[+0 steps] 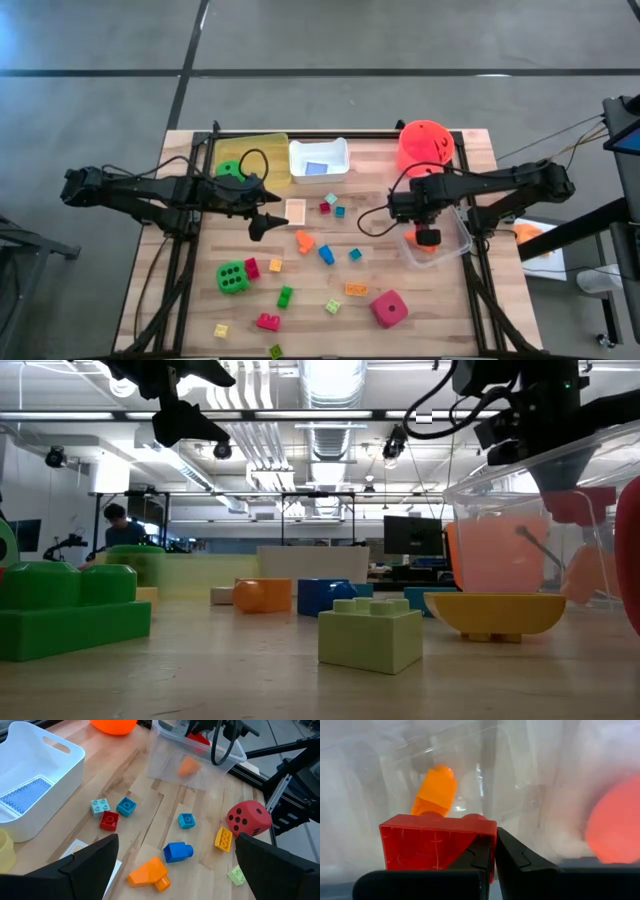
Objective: Pick & Place Toys
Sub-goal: Put the red game piece into the transparent bin
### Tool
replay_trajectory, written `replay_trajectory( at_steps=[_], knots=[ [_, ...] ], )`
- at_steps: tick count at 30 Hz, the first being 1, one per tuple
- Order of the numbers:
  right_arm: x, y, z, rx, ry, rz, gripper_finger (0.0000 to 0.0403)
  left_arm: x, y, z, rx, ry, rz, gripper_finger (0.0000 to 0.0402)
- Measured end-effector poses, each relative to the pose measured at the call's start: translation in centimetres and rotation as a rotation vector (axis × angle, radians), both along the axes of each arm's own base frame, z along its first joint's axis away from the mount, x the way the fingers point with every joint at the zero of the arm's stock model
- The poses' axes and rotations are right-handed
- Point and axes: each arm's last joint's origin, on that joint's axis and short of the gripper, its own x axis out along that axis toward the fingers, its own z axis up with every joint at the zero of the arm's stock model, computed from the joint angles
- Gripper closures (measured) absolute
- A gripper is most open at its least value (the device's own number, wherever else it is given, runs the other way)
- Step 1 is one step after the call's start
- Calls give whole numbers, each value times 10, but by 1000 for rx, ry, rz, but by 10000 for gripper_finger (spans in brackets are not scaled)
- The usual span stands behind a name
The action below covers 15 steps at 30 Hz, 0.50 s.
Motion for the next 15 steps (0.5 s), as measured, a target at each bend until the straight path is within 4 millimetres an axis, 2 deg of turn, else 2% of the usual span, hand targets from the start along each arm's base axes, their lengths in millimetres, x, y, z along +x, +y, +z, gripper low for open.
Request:
replay_trajectory(
  at_steps=[15],
  knots=[
    [-4, 2, -12, 66, 38, 98, 395, 0, 0, 0, 0, 0, 0, 16]
  ],
)
